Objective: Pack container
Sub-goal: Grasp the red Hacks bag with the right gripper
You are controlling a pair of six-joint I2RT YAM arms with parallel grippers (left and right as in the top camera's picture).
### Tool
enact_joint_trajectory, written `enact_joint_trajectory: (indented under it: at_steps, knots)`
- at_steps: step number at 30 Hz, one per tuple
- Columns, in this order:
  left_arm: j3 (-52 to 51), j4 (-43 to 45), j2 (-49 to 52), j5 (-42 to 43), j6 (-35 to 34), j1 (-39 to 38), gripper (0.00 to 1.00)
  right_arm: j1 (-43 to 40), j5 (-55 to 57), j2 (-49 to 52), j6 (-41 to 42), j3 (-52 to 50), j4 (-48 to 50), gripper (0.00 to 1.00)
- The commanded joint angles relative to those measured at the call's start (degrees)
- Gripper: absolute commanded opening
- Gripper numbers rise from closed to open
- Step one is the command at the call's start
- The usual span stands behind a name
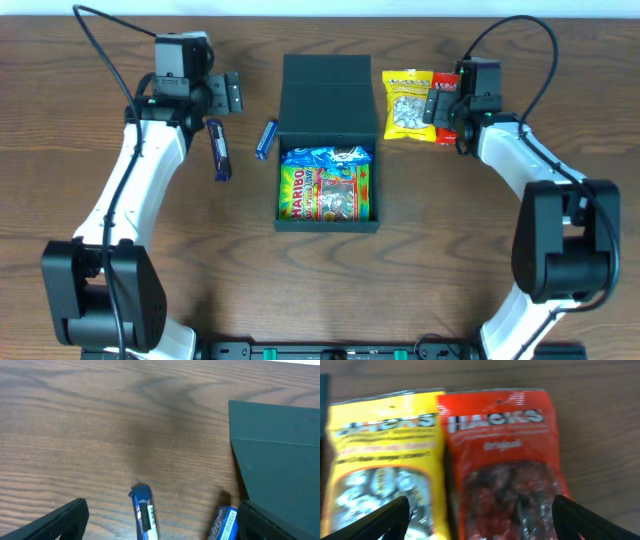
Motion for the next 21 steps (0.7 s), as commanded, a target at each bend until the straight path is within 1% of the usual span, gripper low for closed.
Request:
enact_joint_trajectory:
  at_steps: [1, 5, 9, 11, 13, 14, 15, 17, 21]
  knots:
    - [1.25, -0.31, -0.57, 1.64, -0.98, 0.15, 0.95, -0.76, 3.45, 2.62, 1.01, 0.74, 1.09, 0.88]
    - [1.25, -0.33, -0.57, 1.66, -1.01, 0.11, 0.95, -1.2, 3.52, 5.33, 1.01, 0.74, 3.69, 0.86]
    - [1.25, -0.5, -0.57, 1.66, -0.98, 0.11, 0.95, -1.66, 4.15, 7.8, 1.07, 0.74, 5.18, 0.75]
    - [1.25, -0.61, -0.57, 1.64, -0.98, 0.11, 0.95, -1.99, 4.79, 8.63, 1.84, 0.74, 5.16, 0.65]
    - [1.25, -0.66, -0.57, 1.64, -0.98, 0.11, 0.95, -2.4, 4.74, 9.03, 2.64, 0.74, 4.87, 0.49]
    - [1.25, -0.68, -0.57, 1.64, -0.98, 0.11, 0.95, -2.49, 4.74, 9.03, 3.17, 0.74, 4.7, 0.36]
    - [1.25, -0.68, -0.57, 1.64, -0.98, 0.11, 0.95, -2.49, 4.7, 9.01, 3.61, 0.74, 4.68, 0.28]
    - [1.25, -0.66, -0.57, 1.64, -0.98, 0.11, 0.95, -2.36, 4.68, 8.94, 3.65, 0.74, 4.66, 0.17]
    - [1.25, -0.59, -0.57, 1.6, -0.96, 0.13, 0.95, -2.32, 4.48, 7.15, 3.61, 0.79, 2.99, 0.04]
